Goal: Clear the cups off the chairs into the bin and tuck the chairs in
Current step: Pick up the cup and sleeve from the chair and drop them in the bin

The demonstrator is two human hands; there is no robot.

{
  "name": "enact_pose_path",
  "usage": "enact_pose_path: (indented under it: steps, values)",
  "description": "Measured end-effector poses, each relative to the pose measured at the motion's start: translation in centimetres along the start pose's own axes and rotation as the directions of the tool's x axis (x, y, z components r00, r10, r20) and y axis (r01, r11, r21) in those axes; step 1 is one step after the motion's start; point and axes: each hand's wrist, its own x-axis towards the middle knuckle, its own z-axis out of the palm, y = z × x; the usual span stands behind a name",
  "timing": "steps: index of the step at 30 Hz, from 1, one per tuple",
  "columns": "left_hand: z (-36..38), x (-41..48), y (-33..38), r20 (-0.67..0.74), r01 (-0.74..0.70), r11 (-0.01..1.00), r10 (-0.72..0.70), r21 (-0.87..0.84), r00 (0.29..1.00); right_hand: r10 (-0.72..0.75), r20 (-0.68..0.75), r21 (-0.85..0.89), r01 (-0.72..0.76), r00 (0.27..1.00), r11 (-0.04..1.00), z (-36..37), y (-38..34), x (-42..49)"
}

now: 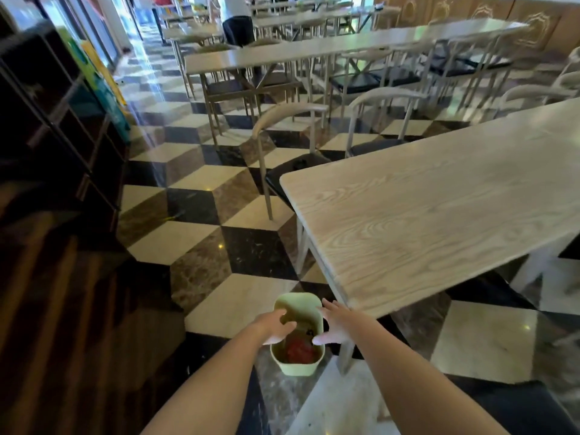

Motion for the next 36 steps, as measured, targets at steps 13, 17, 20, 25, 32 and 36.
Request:
enact_pose_path:
  steps: [13,17,20,25,32,36]
  values:
    - [-1.1,-5.6,-0.2,0.175,-0.008,0.968,-0.037,0.250,0.984,0.002,0.233,-0.168,0.038,0.973,0.985,-2.1,-1.8,-0.1]
    - [-2.8,-5.7,-0.9,0.177,0.013,0.971,-0.057,0.239,0.983,-0.003,0.271,-0.213,0.063,0.962,0.975,-3.4,-2.5,1.5]
    - [-4.1,-4.7,-1.8,0.186,0.009,0.974,-0.052,0.226,0.981,-0.028,0.309,-0.228,0.103,0.951,0.968,-4.3,-3.0,3.5]
    - [-6.6,-1.9,-3.0,0.231,-0.005,0.973,-0.049,0.230,0.972,-0.043,0.309,-0.174,0.101,0.950,0.980,-4.6,-3.5,8.1]
    - [-13.5,9.1,-7.3,0.299,-0.040,0.969,-0.036,0.245,0.954,0.026,0.311,-0.052,-0.010,0.950,0.999,-6.2,-6.2,19.0]
    - [-19.3,14.5,-10.0,0.374,-0.111,0.947,-0.010,0.302,0.928,0.098,0.274,0.089,-0.126,0.957,0.988,-3.9,-5.7,29.4]
